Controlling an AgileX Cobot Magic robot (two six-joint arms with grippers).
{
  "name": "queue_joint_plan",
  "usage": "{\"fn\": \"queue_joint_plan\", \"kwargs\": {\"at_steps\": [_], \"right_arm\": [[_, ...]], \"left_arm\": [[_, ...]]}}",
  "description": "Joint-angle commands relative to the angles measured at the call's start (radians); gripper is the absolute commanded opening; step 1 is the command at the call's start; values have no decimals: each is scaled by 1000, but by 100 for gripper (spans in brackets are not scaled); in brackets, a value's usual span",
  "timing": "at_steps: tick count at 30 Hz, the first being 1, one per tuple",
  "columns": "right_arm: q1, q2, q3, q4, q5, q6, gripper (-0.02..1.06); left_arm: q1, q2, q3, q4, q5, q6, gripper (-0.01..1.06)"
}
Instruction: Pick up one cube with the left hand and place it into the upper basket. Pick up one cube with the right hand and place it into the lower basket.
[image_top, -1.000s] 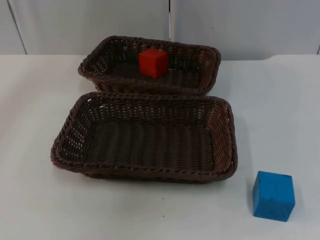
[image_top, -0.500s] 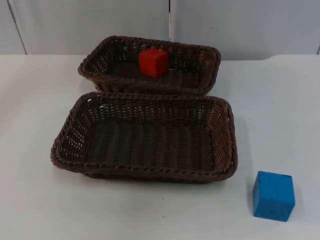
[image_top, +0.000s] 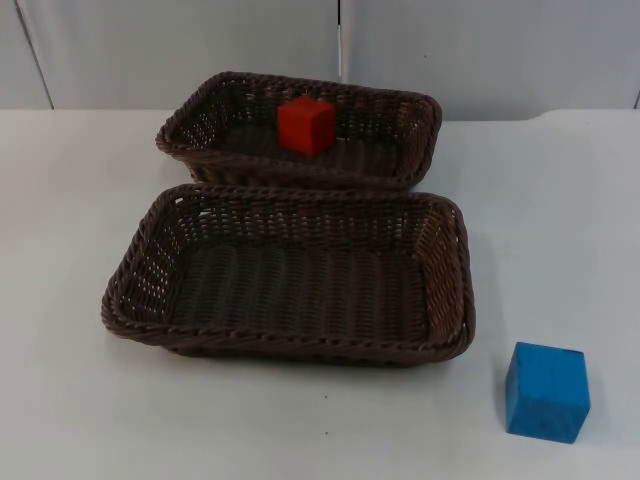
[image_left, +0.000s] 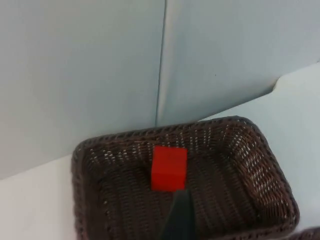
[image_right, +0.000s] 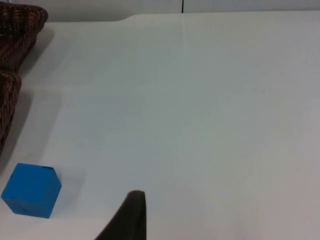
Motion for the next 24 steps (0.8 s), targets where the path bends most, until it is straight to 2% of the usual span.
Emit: {"fn": "queue_joint_plan", "kwargs": {"at_steps": [1, 7, 14, 18, 24], "right_arm": [[5, -2, 2, -6, -3, 0, 104], [5, -2, 2, -6, -3, 0, 104], [5, -2, 2, -6, -3, 0, 104], [5, -2, 2, -6, -3, 0, 104], [5, -2, 2, -6, -3, 0, 104]], "left_arm": [[-2, -69, 49, 41, -4, -7, 72], [-2, -188, 136, 74, -1, -7, 72], [-2, -311, 262, 82, -51, -7, 72], [-2, -427, 405, 88, -91, -8, 72], [-2, -541, 536, 93, -137, -13, 72]]}}
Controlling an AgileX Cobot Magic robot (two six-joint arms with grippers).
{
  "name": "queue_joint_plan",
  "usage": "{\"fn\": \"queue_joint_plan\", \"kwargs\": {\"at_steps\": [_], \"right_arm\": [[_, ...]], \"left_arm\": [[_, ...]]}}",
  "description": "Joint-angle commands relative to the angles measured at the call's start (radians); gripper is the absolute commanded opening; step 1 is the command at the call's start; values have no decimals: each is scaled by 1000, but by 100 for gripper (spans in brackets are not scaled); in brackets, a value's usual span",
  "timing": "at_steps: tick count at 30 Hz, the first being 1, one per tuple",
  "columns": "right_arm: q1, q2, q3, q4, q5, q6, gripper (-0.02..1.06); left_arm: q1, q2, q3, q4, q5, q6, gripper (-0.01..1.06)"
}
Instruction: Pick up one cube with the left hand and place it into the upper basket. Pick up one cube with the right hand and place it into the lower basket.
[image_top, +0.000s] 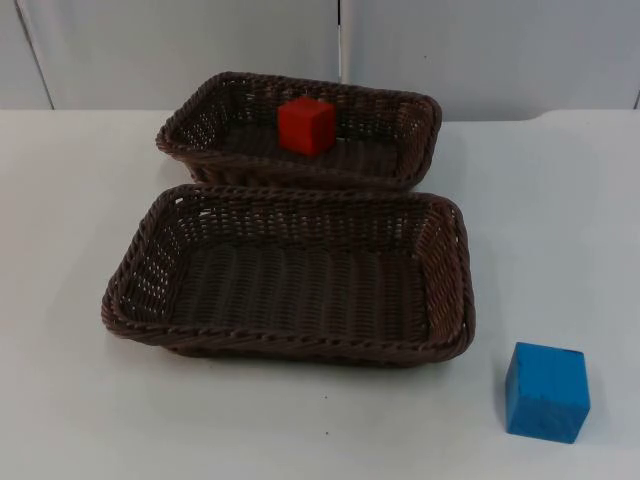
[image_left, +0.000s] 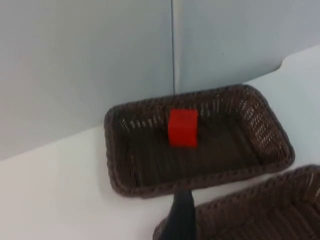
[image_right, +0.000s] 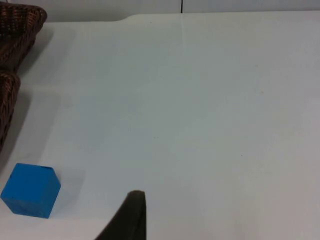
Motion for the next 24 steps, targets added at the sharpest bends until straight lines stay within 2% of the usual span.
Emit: {"fn": "queue_joint_plan", "kwargs": {"at_steps": [1, 10, 18, 24], "right_arm": [[5, -2, 2, -4, -3, 0, 104], [5, -2, 2, -4, -3, 0, 104], [5, -2, 2, -4, -3, 0, 104], [5, -2, 2, -4, -3, 0, 104]], "left_arm": [[-2, -47, 45, 9, -40, -11, 72], [-2, -301, 282, 11, -80, -43, 72], [-2, -433, 399, 44, -50, -67, 72], [-2, -487, 461, 9, -96, -67, 72]]}}
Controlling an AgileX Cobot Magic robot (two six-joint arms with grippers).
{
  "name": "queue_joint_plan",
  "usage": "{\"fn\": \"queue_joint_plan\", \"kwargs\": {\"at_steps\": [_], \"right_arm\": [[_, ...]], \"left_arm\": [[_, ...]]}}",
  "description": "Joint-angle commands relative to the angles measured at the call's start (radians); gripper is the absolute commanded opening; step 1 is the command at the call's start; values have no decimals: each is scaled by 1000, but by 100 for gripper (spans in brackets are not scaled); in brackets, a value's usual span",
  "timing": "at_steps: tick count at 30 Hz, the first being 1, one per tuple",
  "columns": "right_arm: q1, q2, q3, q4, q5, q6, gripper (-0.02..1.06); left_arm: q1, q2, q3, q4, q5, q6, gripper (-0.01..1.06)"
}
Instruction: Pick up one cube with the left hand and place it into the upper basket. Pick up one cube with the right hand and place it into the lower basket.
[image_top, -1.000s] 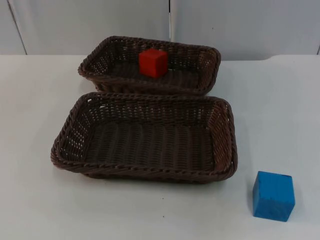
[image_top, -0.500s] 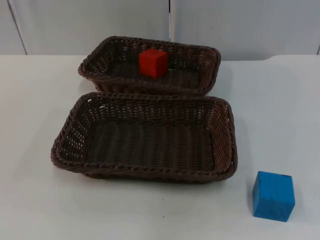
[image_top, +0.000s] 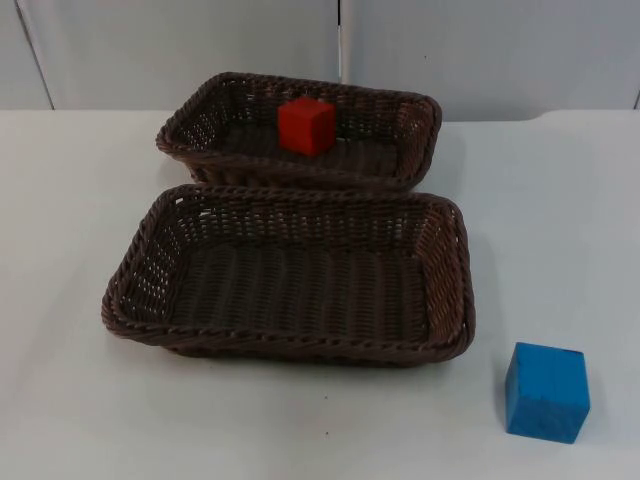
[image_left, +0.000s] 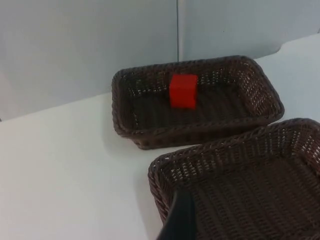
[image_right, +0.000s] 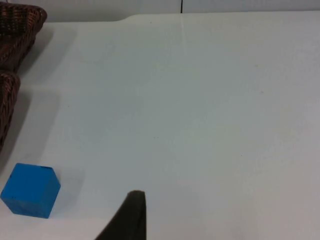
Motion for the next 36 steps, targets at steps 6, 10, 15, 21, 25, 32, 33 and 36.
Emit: {"fn": "queue_joint_plan", "kwargs": {"at_steps": [6, 10, 15, 21, 25, 32, 33, 36], "right_arm": [[5, -2, 2, -6, -3, 2, 104], [5, -2, 2, -6, -3, 2, 104], [5, -2, 2, -6, -3, 4, 104], [5, -2, 2, -8, -5, 4, 104], [5, -2, 0, -14, -9, 2, 104], [5, -2, -5, -12, -7, 2, 104], [5, 16, -10, -9, -7, 2, 104], [5, 73, -36, -7, -7, 4, 104]], "left_arm": [[-2, -41, 10, -46, -8, -9, 72], [-2, -43, 10, -47, -3, -9, 72], [-2, -43, 10, -79, -5, -11, 72], [-2, -43, 10, -77, -1, -11, 72], [-2, -43, 10, -74, -1, -11, 72], [-2, -43, 10, -63, -1, -11, 72], [-2, -43, 10, -64, 1, -11, 72], [-2, -43, 10, -62, 0, -11, 72]]}}
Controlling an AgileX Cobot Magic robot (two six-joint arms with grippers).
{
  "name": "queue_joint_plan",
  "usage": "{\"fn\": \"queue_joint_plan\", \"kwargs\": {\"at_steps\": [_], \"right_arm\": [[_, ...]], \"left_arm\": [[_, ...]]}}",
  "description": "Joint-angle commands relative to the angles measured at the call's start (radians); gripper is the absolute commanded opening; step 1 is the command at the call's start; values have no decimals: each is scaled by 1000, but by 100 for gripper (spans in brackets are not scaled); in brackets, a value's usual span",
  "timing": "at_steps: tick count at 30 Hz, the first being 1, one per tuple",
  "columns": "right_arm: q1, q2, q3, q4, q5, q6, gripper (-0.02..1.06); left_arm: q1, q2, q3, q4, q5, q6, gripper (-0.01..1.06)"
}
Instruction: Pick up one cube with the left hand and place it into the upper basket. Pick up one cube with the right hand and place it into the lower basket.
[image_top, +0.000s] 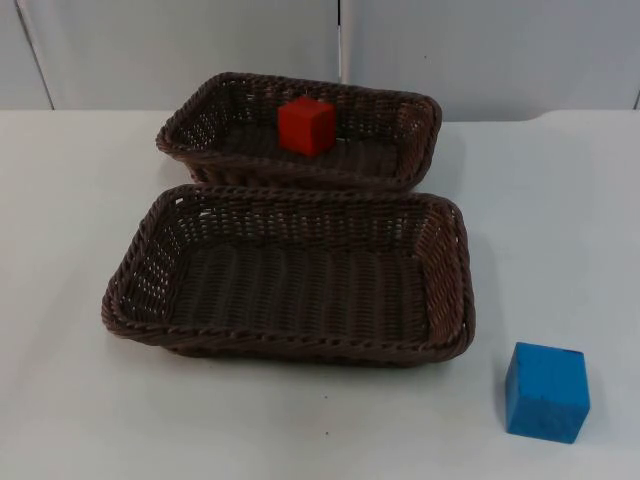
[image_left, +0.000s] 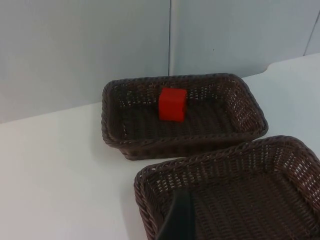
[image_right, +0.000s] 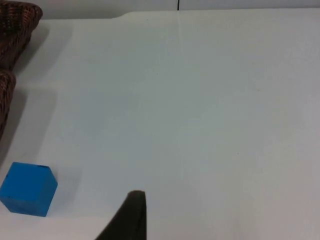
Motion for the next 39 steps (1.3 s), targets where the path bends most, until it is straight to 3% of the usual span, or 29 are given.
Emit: {"fn": "queue_joint_plan", "kwargs": {"at_steps": [1, 25, 35, 39], "right_arm": [[5, 42, -22, 2, -11, -1, 104], [5, 597, -221, 2, -92, -5, 104], [5, 817, -300, 56, -85, -119, 104], [5, 916, -318, 109, -109, -211, 104]], "left_arm": [[-2, -6, 5, 3, -1, -9, 72], [-2, -6, 5, 1, 3, -9, 72], [-2, -6, 5, 1, 5, -9, 72], [-2, -6, 5, -1, 7, -9, 72]]}}
